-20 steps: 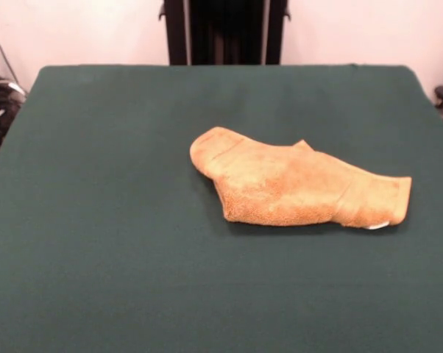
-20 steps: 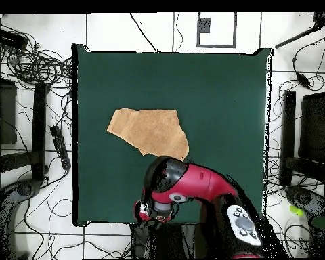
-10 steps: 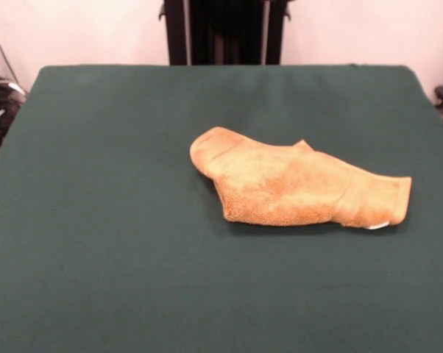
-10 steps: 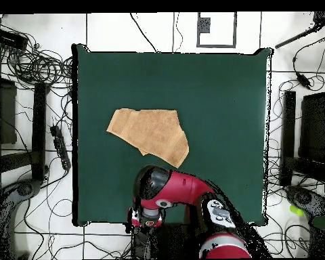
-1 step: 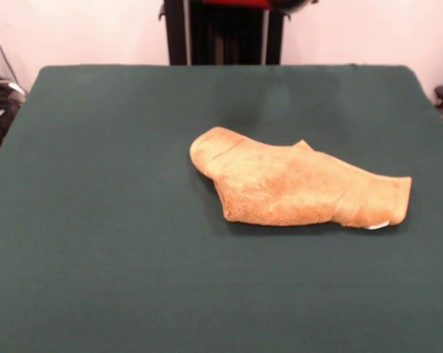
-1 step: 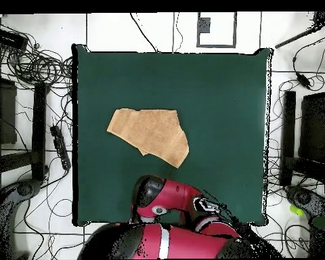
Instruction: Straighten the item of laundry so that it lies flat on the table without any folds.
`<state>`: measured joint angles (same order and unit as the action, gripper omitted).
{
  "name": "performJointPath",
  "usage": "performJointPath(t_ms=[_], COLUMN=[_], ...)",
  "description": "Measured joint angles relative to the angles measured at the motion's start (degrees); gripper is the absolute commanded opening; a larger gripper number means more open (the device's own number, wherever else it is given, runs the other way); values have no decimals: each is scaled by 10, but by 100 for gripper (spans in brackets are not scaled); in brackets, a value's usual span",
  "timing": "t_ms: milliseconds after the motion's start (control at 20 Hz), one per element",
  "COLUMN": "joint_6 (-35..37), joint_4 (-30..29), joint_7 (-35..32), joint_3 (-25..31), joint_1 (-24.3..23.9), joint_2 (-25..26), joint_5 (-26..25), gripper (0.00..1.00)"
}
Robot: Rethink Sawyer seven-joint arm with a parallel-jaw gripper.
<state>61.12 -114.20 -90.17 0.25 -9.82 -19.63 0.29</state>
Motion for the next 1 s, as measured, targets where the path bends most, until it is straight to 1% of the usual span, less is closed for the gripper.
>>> performJointPath(t_ms=[50, 100, 550, 750, 1000], joint_6=[-5, -27, -98, -98, -74], joint_4=[0, 0, 4, 12, 36], joint_7=[0, 0, 0, 0, 0], joint_3=[0, 0, 0, 0, 0], joint_1=[0, 0, 0, 0, 2], joint_2=[10, 44, 167, 195, 206], joint_5=[0, -3, -28, -28, -28], gripper=[100, 100, 100, 100, 100])
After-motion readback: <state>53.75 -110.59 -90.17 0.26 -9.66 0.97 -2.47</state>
